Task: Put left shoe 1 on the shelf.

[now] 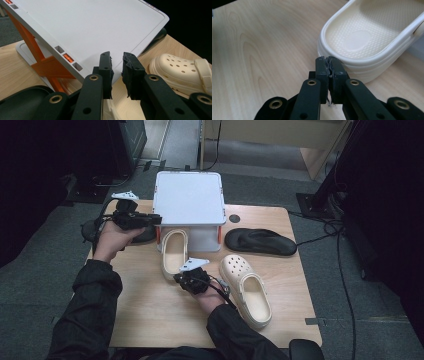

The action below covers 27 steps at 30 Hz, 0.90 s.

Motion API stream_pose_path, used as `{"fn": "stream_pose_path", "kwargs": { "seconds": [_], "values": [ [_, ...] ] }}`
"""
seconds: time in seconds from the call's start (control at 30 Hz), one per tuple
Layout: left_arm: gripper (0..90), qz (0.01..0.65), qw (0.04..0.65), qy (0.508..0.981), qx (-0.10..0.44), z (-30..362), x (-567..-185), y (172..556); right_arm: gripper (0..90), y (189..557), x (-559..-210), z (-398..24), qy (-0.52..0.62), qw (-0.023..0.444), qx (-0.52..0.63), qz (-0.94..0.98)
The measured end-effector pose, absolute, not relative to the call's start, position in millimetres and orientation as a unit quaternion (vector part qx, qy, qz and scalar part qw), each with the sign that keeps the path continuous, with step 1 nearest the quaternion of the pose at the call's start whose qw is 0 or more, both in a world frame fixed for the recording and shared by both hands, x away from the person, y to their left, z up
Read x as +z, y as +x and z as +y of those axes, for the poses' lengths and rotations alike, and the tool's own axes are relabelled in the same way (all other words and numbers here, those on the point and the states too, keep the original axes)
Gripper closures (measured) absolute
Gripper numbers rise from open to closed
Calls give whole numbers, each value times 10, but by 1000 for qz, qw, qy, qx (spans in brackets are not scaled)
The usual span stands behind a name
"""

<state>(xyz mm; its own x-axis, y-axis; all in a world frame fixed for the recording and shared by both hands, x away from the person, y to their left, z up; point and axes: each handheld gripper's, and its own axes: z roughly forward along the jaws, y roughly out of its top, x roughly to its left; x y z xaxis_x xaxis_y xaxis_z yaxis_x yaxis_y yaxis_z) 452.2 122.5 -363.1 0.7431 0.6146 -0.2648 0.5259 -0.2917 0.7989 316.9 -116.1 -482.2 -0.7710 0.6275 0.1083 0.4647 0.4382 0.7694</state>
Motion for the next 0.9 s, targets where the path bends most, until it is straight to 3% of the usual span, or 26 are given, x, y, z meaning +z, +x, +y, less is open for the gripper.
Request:
{"fn": "stream_pose_path", "kwargs": {
  "seconds": [0.63,0.9],
  "values": [
    [781,357,478,801,43,1229,-3633,4527,855,3639,-4783,-1051,339,120,416,835],
    [780,358,479,801,44,1229,-3633,4528,847,3836,-4787,-1040,353,110,420,829]
  ]
}}
